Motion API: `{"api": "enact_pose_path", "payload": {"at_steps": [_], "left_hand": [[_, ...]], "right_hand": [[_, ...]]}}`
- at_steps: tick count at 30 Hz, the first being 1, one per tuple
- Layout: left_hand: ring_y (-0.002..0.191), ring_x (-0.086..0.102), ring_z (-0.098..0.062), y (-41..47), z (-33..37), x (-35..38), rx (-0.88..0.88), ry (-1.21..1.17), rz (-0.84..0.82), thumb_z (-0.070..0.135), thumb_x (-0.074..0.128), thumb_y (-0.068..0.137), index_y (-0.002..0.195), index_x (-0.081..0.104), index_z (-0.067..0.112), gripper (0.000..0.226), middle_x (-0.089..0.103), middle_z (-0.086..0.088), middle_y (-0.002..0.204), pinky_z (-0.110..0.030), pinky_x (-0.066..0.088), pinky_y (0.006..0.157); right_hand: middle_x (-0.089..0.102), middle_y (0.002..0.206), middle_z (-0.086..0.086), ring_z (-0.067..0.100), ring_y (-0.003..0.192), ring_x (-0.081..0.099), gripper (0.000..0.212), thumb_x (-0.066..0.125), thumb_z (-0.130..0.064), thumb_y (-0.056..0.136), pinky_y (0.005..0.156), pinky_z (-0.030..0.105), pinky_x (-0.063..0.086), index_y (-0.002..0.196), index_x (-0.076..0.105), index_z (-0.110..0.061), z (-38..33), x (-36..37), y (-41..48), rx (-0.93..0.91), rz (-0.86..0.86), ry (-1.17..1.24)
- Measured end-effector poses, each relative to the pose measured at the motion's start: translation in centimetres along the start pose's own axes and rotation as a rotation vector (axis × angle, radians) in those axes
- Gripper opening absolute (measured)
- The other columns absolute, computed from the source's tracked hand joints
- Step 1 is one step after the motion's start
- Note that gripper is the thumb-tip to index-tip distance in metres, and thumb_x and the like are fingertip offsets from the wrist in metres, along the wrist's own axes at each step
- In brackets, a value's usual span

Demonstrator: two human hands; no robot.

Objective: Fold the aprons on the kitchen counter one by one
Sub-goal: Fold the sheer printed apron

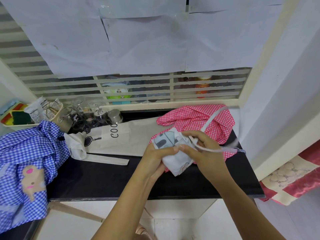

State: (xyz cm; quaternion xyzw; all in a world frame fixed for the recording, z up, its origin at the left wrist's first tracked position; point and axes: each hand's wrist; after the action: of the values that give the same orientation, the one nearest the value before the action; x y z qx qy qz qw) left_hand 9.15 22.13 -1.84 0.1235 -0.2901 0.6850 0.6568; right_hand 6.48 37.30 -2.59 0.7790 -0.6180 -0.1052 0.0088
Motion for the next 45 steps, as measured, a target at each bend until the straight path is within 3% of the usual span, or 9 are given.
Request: {"api": "enact_pose_path", "payload": {"at_steps": [7,15,20,26,31,37,40,43,45], "left_hand": [[0.120,0.055,-0.038,0.1,0.1,-0.2,-0.004,-0.127,-0.005,0.006,0.066,0.079,0.127,0.055,-0.002,0.049,0.058,-0.027,0.126,-0.046,0.048,0.099],[0.119,0.058,-0.030,1.0,0.3,0.8,0.024,0.096,0.006,0.016,0.059,0.091,0.126,0.058,0.004,0.037,0.063,-0.018,0.124,-0.042,0.046,0.103],[0.101,0.067,-0.025,1.5,1.3,0.6,-0.014,0.242,-0.024,0.010,0.072,0.074,0.107,0.069,0.007,0.032,0.071,-0.013,0.109,-0.030,0.056,0.079],[0.096,0.066,-0.025,2.2,3.3,-0.5,-0.211,0.206,-0.321,0.021,0.092,0.052,0.105,0.071,0.004,0.060,0.068,-0.017,0.106,-0.032,0.056,0.080],[0.095,0.067,-0.025,2.8,2.4,0.6,-0.163,0.275,-0.149,0.020,0.073,0.079,0.109,0.066,0.003,0.035,0.069,-0.017,0.108,-0.030,0.056,0.078],[0.091,0.067,-0.022,3.6,1.7,0.3,0.184,0.679,0.098,0.014,0.070,0.085,0.106,0.061,0.012,0.024,0.069,-0.008,0.101,-0.027,0.054,0.070],[0.088,0.062,-0.013,3.5,1.4,-0.3,0.317,0.786,0.194,0.015,0.068,0.086,0.105,0.055,0.016,0.022,0.063,-0.003,0.100,-0.018,0.051,0.066],[0.091,0.062,-0.011,3.3,1.1,-0.7,0.311,0.651,0.253,0.013,0.064,0.089,0.105,0.054,0.018,0.019,0.062,-0.001,0.102,-0.018,0.051,0.066],[0.095,0.064,-0.015,3.3,0.9,-1.0,0.249,0.500,0.271,0.017,0.061,0.092,0.109,0.056,0.019,0.018,0.064,-0.003,0.107,-0.025,0.053,0.070]], "right_hand": [[0.060,0.097,-0.029,-0.015,0.096,0.056,0.022,0.077,-0.019,0.077,0.082,0.007,0.046,0.093,0.069,-0.032,-1.4,0.6,0.7,-0.200,0.042,-0.219],[0.059,0.099,-0.032,-0.011,0.097,0.059,0.027,0.075,-0.018,0.079,0.083,0.008,0.046,0.096,0.066,-0.037,-1.7,-0.6,2.0,-0.263,0.049,-0.228],[0.064,0.102,-0.025,-0.006,0.100,0.061,0.022,0.075,-0.027,0.075,0.084,0.009,0.047,0.097,0.071,-0.027,-1.6,-1.9,2.0,-0.304,0.057,-0.182],[0.069,0.105,-0.016,0.001,0.101,0.063,0.022,0.074,-0.021,0.079,0.085,0.017,0.051,0.100,0.070,-0.024,-2.7,-3.7,2.6,-0.340,-0.145,-0.197],[0.069,0.103,-0.009,-0.002,0.099,0.062,0.020,0.070,-0.021,0.083,0.085,0.014,0.050,0.103,0.070,-0.022,-1.8,-3.2,3.4,-0.417,-0.100,-0.295],[0.064,0.109,-0.025,-0.010,0.106,0.057,0.013,0.061,-0.029,0.088,0.082,0.004,0.044,0.095,0.069,-0.036,-2.8,-2.8,3.2,-0.100,0.139,-0.006],[0.066,0.086,-0.034,-0.019,0.089,0.058,0.012,0.059,-0.027,0.091,0.072,0.008,0.048,0.089,0.068,-0.033,-3.1,-2.9,3.0,0.033,0.202,0.058],[0.069,0.073,-0.006,0.004,0.072,0.068,0.020,0.056,-0.024,0.090,0.077,0.028,0.059,0.080,0.071,-0.015,-3.4,-3.1,2.6,0.232,0.251,0.683],[0.053,0.053,0.001,0.009,0.050,0.059,0.022,0.051,-0.022,0.089,0.064,0.028,0.060,0.078,0.065,-0.008,-3.5,-2.6,2.1,0.316,0.266,1.098]]}}
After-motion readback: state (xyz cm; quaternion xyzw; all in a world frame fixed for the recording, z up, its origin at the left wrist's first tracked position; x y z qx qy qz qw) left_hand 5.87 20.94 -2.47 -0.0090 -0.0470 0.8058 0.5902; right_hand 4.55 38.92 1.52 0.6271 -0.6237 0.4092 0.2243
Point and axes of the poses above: each hand's wrist, its own y-axis towards the middle knuckle, its own x-axis out of the palm, z = x × y
